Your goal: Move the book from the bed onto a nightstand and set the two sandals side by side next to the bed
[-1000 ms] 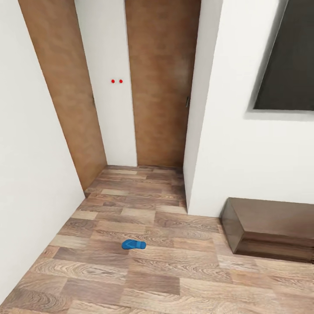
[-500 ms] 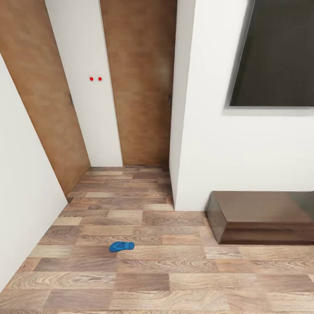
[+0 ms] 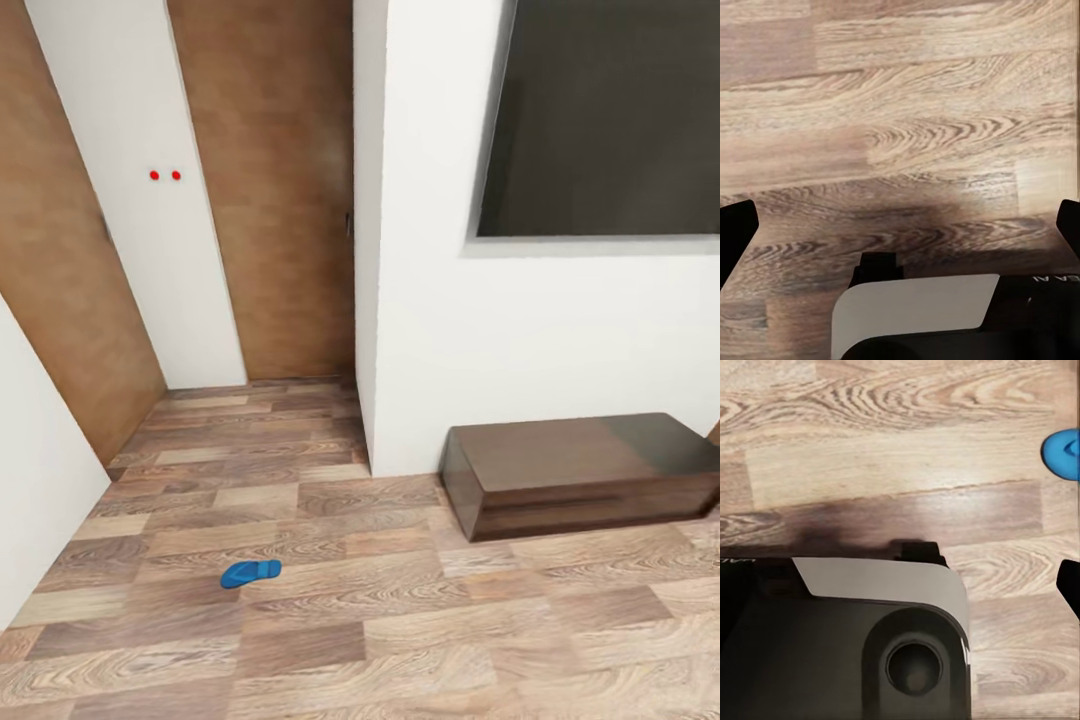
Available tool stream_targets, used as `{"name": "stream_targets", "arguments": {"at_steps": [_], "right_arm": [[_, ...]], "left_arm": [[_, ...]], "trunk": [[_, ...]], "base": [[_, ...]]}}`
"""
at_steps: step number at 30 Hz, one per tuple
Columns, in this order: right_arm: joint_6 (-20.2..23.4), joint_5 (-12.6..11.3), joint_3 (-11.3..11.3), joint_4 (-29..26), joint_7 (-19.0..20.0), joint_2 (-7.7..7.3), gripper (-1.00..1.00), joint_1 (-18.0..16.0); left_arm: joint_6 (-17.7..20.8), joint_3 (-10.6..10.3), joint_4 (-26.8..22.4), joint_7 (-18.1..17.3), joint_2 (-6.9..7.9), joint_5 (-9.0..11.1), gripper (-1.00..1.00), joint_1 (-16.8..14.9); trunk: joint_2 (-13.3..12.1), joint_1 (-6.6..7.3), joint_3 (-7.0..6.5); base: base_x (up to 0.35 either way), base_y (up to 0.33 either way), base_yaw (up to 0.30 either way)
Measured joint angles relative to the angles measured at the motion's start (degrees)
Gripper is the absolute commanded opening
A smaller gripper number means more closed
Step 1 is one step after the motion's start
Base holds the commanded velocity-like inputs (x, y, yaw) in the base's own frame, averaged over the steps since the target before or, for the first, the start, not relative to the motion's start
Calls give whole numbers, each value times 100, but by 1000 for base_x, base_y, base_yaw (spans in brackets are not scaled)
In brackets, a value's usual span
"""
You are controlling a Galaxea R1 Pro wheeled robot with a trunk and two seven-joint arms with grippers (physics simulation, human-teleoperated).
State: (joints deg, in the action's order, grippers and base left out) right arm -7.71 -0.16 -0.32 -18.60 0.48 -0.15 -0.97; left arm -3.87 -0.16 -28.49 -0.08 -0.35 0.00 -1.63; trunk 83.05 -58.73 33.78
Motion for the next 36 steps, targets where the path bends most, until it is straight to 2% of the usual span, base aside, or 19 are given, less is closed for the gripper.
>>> {"name": "stream_targets", "arguments": {"at_steps": [36], "right_arm": [[0,0,0,1,0,6,100,0]], "left_arm": [[0,0,-1,0,0,0,100,1]], "trunk": [[0,0,152]], "base": [[0,0,-230]]}}
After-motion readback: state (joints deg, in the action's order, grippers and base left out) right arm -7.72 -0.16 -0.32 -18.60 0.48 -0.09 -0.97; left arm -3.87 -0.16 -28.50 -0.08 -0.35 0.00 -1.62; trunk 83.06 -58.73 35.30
